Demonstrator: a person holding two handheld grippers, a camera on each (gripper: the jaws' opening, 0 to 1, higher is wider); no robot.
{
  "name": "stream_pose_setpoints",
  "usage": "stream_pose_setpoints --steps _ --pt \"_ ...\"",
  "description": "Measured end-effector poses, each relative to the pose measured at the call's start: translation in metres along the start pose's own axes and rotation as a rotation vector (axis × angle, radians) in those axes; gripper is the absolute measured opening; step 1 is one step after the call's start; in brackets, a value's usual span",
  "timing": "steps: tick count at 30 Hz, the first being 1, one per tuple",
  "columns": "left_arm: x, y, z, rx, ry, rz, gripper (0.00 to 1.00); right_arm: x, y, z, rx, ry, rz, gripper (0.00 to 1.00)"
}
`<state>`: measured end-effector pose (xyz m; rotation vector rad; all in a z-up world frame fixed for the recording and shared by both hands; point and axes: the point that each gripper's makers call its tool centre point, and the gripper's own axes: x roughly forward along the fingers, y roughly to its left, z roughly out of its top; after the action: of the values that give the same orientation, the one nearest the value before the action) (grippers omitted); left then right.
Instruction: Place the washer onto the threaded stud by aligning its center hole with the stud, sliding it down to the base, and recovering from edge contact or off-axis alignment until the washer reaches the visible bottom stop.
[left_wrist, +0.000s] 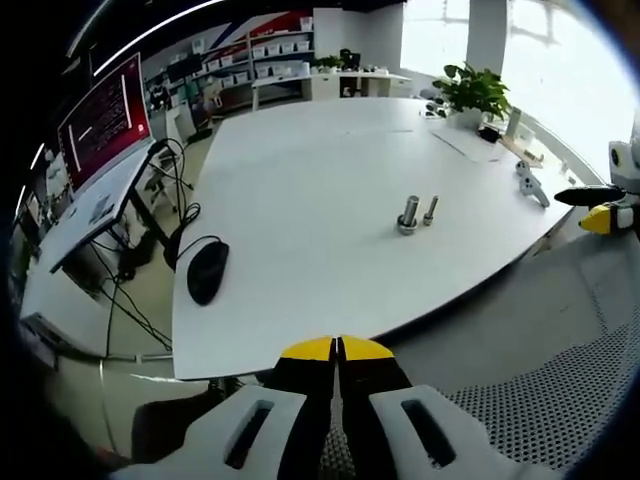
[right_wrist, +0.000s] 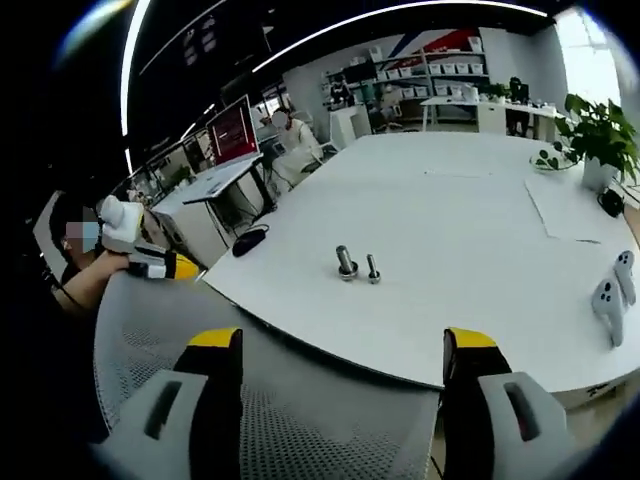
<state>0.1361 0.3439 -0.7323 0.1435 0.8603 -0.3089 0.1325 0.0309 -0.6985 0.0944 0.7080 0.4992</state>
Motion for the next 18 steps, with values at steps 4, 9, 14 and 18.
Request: stream_pose_setpoints --steps 4,9,14,18 --pt "0.000 0.001 -0.001 -0.001 -0.004 -0.003 0.00 0.002 0.001 0.003 0.008 -0.031 -0.025 0.70" --pt "0.000 0.001 0.000 0.000 -0.005 -0.001 0.00 0.003 -0.002 0.000 -0.021 -0.011 -0.060 0.65" --pt "0.000 0.000 0.000 -0.001 -0.009 -0.002 0.00 0.004 -0.004 -0.001 -0.043 -0.008 -0.082 0.59" --pt "0.000 0.001 0.002 -0.012 -0.024 0.005 0.00 0.007 -0.010 -0.013 -0.105 0.056 -0.136 0.48"
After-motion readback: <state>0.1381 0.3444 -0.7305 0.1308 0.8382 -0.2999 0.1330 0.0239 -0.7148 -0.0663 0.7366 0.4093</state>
